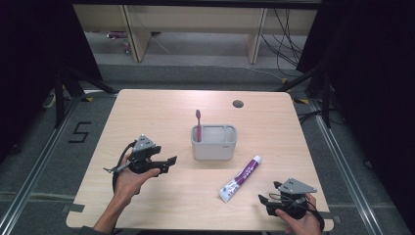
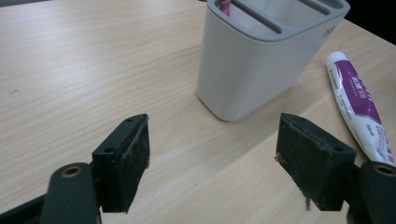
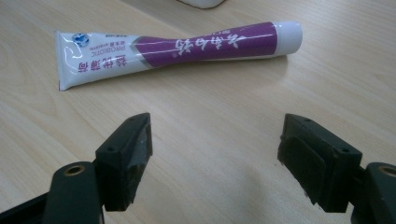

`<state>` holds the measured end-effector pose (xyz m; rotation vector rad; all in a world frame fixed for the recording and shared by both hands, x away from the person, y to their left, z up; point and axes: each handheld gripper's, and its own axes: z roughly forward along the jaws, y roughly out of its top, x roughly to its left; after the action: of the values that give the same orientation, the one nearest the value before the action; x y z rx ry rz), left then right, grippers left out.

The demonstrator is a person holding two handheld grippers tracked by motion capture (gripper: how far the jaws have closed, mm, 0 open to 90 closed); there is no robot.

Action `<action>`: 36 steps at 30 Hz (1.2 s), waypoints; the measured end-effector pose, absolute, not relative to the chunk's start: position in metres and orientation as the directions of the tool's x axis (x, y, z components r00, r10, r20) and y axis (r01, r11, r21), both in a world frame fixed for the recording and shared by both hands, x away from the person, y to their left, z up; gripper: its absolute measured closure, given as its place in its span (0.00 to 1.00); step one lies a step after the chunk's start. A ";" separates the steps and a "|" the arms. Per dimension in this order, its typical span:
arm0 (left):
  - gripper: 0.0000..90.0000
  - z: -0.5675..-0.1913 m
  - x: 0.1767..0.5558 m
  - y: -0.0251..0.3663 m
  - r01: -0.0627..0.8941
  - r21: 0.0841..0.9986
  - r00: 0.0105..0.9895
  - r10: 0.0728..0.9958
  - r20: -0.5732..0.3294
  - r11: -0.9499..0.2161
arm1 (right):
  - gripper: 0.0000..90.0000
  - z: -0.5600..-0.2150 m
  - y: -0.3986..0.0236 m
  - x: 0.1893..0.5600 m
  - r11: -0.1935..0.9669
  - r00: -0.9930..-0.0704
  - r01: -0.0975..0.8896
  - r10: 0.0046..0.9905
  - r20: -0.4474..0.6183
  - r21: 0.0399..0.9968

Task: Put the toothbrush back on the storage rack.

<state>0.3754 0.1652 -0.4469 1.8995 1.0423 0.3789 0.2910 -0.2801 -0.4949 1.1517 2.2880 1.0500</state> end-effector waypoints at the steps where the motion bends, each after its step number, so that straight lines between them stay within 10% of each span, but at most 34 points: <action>1: 0.28 -0.449 0.374 0.164 0.510 0.834 0.586 0.794 -0.160 -0.208 | 0.29 -0.494 -0.280 0.290 0.391 -0.591 0.533 0.807 -0.001 0.751; 36: 0.20 -0.488 0.314 0.180 0.509 0.806 0.640 0.759 -0.121 -0.301 | 0.29 -0.494 -0.282 0.290 0.402 -0.605 0.515 0.797 -0.012 0.757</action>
<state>0.3145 0.1804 -0.4883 1.9755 0.9940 0.3563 0.2905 -0.2822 -0.4937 1.1303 2.2925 1.0405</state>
